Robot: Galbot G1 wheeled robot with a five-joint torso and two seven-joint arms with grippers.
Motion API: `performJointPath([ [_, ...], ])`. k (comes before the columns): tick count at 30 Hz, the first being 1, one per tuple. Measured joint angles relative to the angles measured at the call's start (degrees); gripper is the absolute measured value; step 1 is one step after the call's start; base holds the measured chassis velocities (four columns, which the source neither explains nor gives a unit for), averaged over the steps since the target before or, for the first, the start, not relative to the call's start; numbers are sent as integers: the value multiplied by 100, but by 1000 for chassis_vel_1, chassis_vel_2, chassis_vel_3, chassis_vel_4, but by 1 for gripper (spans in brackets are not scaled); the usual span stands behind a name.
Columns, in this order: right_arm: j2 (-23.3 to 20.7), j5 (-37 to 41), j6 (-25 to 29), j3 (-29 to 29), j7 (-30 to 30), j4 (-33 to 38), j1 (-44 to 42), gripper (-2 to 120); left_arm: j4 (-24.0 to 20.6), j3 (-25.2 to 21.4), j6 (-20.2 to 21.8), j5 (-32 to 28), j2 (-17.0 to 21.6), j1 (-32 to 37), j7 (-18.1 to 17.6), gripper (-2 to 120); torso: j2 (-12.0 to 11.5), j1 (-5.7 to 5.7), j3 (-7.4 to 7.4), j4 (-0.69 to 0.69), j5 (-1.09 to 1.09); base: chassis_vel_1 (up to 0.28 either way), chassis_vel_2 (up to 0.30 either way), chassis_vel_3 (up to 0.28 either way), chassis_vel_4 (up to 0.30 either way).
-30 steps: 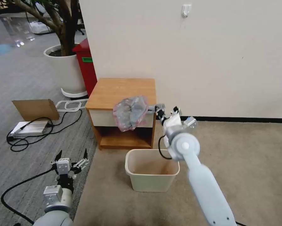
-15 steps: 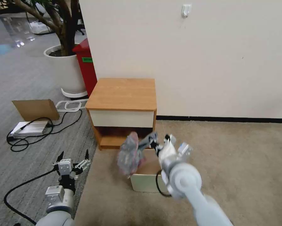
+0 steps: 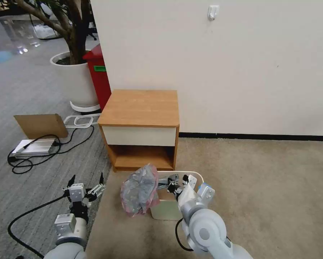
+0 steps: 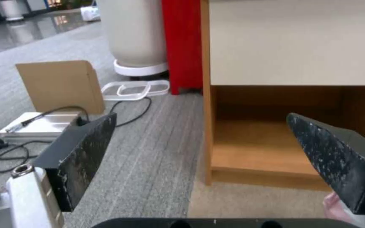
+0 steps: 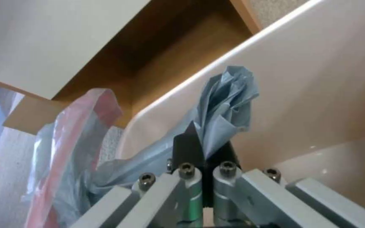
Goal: Pick up the garbage bag from the table and place it over the trash can.
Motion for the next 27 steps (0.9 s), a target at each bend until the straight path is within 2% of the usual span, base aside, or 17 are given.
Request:
performJointPath([
  [17, 128, -33, -114, -69, 2, -212, 40, 1, 33, 75, -6, 53, 37, -7, 9, 100, 0, 0, 0, 0, 0, 0, 0, 0, 0],
  [19, 130, -59, -124, -67, -12, -236, 41, 11, 39, 83, -8, 63, 35, -7, 10, 100, 0, 0, 0, 0, 0, 0, 0, 0, 0],
  [22, 130, -64, -135, -66, -19, -237, 42, 18, 43, 93, -9, 72, 35, -8, 10, 100, 0, 0, 0, 0, 0, 0, 0, 0, 0],
  [25, 131, -66, -150, -66, -23, -234, 53, 31, 43, 106, -9, 78, 36, -15, 11, 100, 0, 0, 0, 0, 0, 0, 0, 0, 0],
  [26, 131, -66, -150, -66, -23, -234, 53, 31, 43, 106, -9, 78, 36, -15, 11, 100, 0, 0, 0, 0, 0, 0, 0, 0, 0],
  [27, 129, -67, -155, -66, -23, -228, 54, 38, 42, 111, -9, 79, 39, -17, 12, 100, 0, 0, 0, 0, 0, 0, 0, 0, 0],
])
